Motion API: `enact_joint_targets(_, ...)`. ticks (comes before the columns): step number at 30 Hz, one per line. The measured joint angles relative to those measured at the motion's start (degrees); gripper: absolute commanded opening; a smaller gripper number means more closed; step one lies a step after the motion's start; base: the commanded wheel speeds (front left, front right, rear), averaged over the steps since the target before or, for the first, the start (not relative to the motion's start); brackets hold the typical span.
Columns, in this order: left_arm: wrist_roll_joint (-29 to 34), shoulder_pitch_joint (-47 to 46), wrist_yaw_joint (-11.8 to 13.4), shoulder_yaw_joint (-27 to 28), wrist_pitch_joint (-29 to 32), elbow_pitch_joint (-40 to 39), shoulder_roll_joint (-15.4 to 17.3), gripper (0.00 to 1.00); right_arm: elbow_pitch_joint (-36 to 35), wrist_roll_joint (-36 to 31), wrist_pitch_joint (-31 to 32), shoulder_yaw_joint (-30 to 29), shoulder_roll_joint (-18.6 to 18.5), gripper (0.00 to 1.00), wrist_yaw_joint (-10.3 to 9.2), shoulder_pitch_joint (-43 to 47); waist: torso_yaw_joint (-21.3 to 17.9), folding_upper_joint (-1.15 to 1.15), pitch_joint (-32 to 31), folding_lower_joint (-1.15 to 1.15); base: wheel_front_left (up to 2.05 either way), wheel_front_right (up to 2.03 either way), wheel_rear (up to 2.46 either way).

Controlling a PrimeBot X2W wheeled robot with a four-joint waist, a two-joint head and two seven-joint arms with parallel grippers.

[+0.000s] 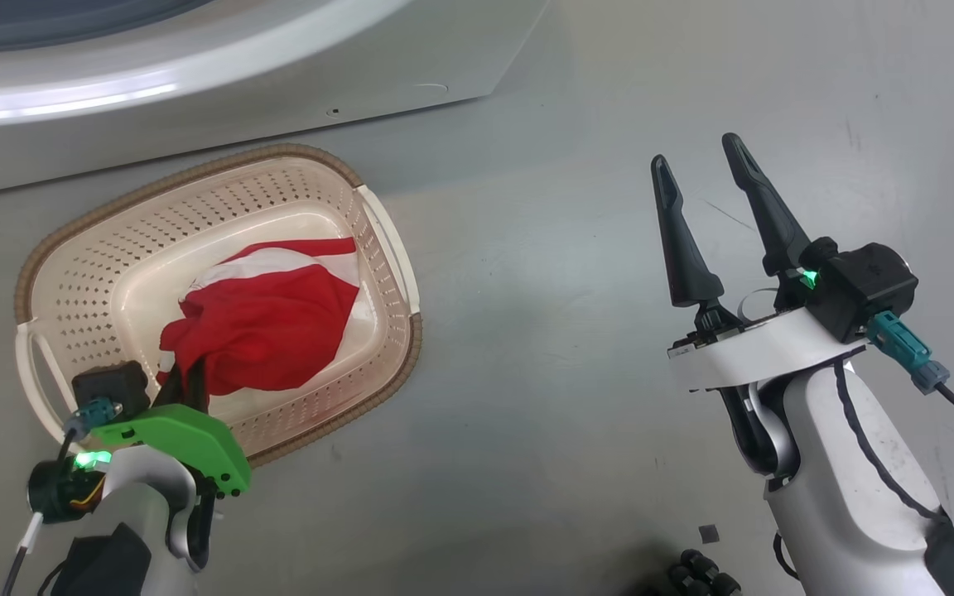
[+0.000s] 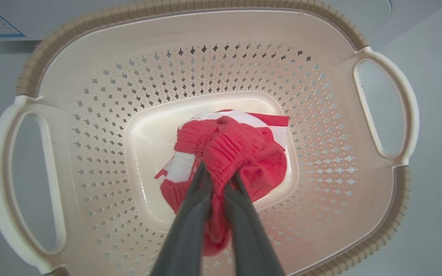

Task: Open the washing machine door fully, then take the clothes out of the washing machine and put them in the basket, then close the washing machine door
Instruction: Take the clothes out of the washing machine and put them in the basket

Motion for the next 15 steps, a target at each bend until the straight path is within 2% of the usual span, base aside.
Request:
enact_joint_targets(4, -0.41, -2.03, -0.47, 0.12, -0.11, 2.48, -0.21, 0.00, 0.13, -0.01, 0.00, 0.09, -0.01, 1.00, -0.43, -0.42, 0.29, 0.00, 0.41, 0.00, 0.00, 0.00, 0.00)
enact_joint_targets(5, -0.43, -2.38, -0.76, 0.19, -0.10, 3.00, -0.25, 0.25, 0.22, -0.01, 0.00, 0.09, -0.01, 1.00, -0.43, -0.47, 0.35, 0.00, 0.42, 0.00, 0.00, 0.00, 0.00)
enact_joint_targets(6, -0.59, -2.75, -0.96, 0.23, -0.10, 3.63, -0.35, 0.46, 0.34, -0.01, 0.00, 0.09, -0.01, 1.00, -0.43, -0.51, 0.42, 0.00, 0.41, 0.00, 0.00, 0.00, 0.00)
enact_joint_targets(7, -0.85, -3.10, -1.02, 0.21, -0.29, 4.28, -0.46, 1.00, 0.51, -0.01, 0.00, 0.04, -0.01, 1.00, -0.44, -0.59, 0.48, 0.00, 0.35, 0.00, 0.00, 0.00, 0.00)
enact_joint_targets(15, -0.79, -4.32, -1.96, -0.65, -2.59, 7.75, -1.02, 1.00, 2.09, -0.01, 0.00, -0.11, -0.02, 1.00, -0.44, -0.73, 1.20, 0.00, -1.72, 0.00, 0.00, 0.00, 0.00)
